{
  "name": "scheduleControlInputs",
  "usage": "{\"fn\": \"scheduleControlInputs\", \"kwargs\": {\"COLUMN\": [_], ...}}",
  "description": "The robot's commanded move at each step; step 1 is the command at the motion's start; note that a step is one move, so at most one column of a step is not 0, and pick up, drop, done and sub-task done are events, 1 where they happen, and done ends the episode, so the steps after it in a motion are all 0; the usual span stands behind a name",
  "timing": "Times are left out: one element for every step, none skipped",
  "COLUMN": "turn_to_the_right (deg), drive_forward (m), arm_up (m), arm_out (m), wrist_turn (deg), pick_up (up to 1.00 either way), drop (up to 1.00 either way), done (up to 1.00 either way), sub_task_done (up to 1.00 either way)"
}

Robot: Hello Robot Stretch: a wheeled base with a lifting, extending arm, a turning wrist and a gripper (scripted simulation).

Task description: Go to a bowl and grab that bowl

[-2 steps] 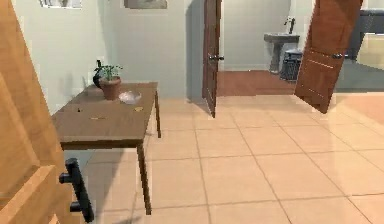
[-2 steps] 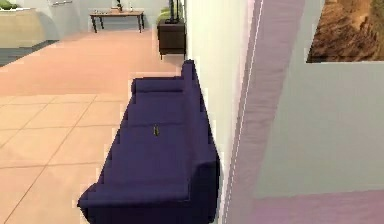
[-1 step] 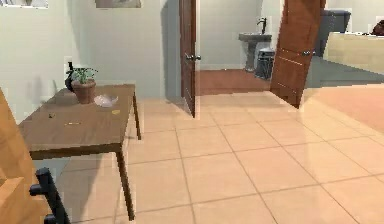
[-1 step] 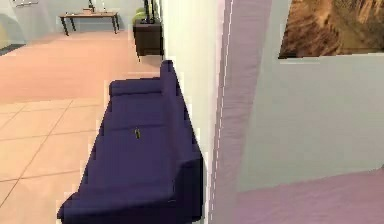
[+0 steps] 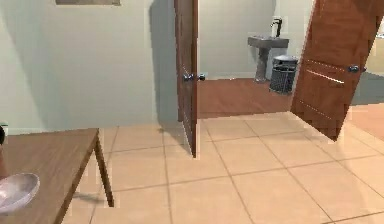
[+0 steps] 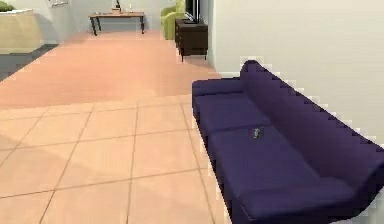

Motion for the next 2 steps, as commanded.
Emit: {"fn": "scheduleControlInputs", "kwargs": {"turn_to_the_right": [0.0, -45.0], "drive_forward": [0.20, 0.00], "arm_up": [0.00, 0.00], "arm_out": [0.00, 0.00], "wrist_turn": [0.0, 0.0], "pick_up": [0.00, 0.00], "drop": [0.00, 0.00], "done": [0.00, 0.00], "sub_task_done": [0.00, 0.00]}}
